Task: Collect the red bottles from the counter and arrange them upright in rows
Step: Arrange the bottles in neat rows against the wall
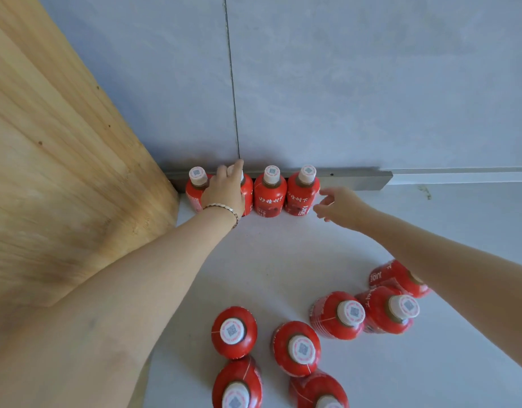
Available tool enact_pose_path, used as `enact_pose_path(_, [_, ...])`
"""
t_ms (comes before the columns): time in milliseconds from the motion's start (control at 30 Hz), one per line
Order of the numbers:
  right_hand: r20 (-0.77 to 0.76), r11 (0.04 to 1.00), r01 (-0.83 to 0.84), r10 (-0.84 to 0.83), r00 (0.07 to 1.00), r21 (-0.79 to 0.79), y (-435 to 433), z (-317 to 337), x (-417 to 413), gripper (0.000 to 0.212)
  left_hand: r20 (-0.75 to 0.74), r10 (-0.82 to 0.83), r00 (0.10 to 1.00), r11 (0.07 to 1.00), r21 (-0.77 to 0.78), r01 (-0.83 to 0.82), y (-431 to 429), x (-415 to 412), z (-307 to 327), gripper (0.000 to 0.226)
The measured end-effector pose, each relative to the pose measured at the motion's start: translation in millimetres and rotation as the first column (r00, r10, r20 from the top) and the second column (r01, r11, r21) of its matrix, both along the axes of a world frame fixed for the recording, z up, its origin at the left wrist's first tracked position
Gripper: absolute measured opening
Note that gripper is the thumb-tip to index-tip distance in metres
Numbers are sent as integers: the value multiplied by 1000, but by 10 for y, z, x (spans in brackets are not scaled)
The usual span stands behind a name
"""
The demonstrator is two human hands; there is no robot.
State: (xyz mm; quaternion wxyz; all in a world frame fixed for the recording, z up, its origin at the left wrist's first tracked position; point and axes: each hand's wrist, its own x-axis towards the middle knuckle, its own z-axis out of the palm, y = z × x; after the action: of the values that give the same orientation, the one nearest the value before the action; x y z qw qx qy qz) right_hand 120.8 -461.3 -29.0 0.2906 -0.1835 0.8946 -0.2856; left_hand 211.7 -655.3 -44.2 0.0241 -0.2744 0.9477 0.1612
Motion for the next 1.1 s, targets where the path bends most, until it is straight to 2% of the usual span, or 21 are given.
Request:
enact_pose_path(100, [-70, 945, -210, 234, 970, 249, 299, 195, 392, 34, -139, -75, 987, 996, -56, 68, 286, 218, 193, 58])
enact_pose_path(167, [-76, 840, -359, 423, 903, 406, 493, 332, 690, 41, -114, -174, 978, 984, -51, 169, 512, 436, 336, 47])
enact_pose_path(233, [-10, 729, -457, 536, 844, 509, 661, 412, 956, 50, 106, -230, 967, 971, -36, 235, 728, 714, 480, 40])
enact_pose_path(300, [20, 656, -493, 589, 808, 571, 763, 377, 1114, 53, 392, -233, 890, 968, 6, 251, 847, 960, 527, 43])
enact_pose_path(333, [17, 648, -492, 595, 804, 581, 787, 344, 1151, 53, 514, -222, 828, 971, 41, 235, 882, 1073, 534, 47])
enact_pose_path(400, [5, 692, -466, 556, 831, 551, 795, 278, 1151, 50, 676, -203, 708, 977, 90, 194, 932, 1266, 505, 51])
enact_pose_path(467, [1, 747, -435, 503, 864, 502, 765, 245, 1109, 46, 717, -185, 672, 981, 101, 164, 955, 1390, 451, 44])
enact_pose_path(533, [-22, 786, -406, 469, 883, 466, 708, 218, 1079, 45, 636, -159, 756, 987, 132, 96, 916, 1440, 389, 33])
enact_pose_path(600, [-56, 812, -378, 446, 893, 445, 631, 199, 1076, 45, 483, -79, 872, 980, 198, -20, 796, 1437, 337, 20])
enact_pose_path(700, [-118, 863, -313, 386, 915, 396, 496, 182, 1060, 45, 241, 100, 965, 946, 277, -167, 574, 1414, 237, 29])
enact_pose_path(767, [-132, 920, -237, 289, 948, 313, 394, 181, 1020, 44, 89, 163, 982, 940, 289, -183, 461, 1341, 199, 27])
enact_pose_path(867, [-120, 968, -167, 191, 974, 185, 197, 179, 970, 40, -51, 227, 973, 944, 259, -206, 292, 1122, 156, 24])
enact_pose_path(1000, [-130, 992, -109, 116, 985, 58, -111, 122, 915, 35, -119, 290, 949, 936, 241, -256, 57, 859, 67, 22])
enact_pose_path(1100, [-150, 994, -109, 110, 983, 12, -396, 64, 862, 33, -143, 365, 920, 915, 240, -325, -48, 803, -30, 30])
